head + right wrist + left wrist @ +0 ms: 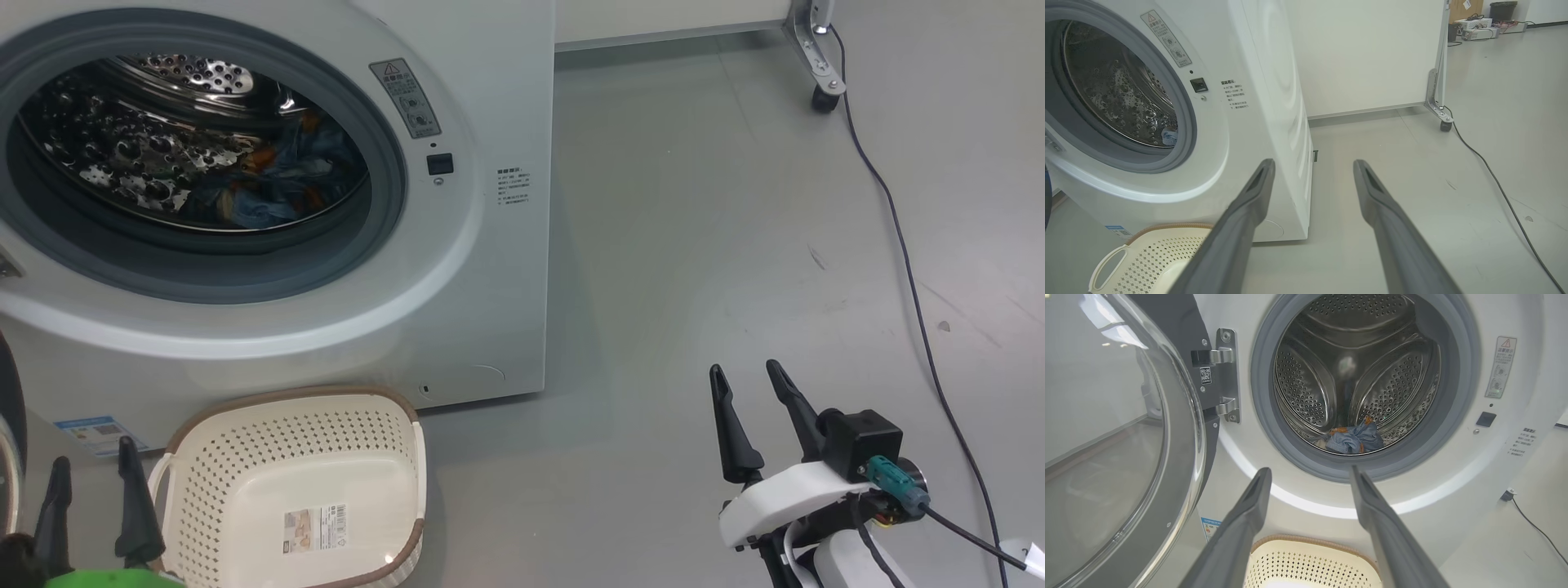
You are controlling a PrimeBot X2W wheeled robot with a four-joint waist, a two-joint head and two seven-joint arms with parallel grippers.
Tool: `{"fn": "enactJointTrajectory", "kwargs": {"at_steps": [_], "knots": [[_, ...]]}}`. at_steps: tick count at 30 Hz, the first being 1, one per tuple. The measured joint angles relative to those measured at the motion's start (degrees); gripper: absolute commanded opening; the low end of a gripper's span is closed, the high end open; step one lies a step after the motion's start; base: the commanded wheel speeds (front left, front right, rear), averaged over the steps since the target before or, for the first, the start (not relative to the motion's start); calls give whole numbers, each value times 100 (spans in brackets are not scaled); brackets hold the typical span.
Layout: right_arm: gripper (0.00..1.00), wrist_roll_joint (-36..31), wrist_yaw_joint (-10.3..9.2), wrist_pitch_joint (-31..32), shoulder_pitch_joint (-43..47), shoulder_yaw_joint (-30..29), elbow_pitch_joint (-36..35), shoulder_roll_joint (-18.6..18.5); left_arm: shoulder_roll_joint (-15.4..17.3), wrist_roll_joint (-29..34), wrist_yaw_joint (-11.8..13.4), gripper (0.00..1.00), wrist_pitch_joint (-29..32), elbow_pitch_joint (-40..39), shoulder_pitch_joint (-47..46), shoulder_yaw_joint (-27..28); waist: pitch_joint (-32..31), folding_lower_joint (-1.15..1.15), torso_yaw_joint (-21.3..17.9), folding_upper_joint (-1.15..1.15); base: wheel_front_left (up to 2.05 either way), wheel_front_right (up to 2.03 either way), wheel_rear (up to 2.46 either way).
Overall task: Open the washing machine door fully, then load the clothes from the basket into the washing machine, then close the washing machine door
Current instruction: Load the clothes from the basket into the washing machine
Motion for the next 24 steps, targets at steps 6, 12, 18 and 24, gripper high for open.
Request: {"fn": "enactJointTrajectory", "kwargs": {"at_steps": [6, 12, 18, 24], "knots": [[100, -1, 5, 1, 104, -19, -3, 1, -77, 246, 0, 100, 0, -167, 375, 79, -76, 0, -19, 0, 0, 0, 0], [100, -24, 56, 0, 185, -80, -4, 3, -152, 378, -7, 100, 0, -343, 650, 138, -136, 0, -29, 0, 0, 0, 0], [100, -101, 65, 1, 277, -153, -12, 0, -224, 508, -9, 100, 0, -423, 912, 124, -248, 0, -16, 0, 0, 0, 0], [100, -178, 104, 1, 318, -152, -33, 2, -246, 594, -15, 100, 0, -568, 1004, 114, -276, 0, -4, 0, 0, 0, 0]]}}
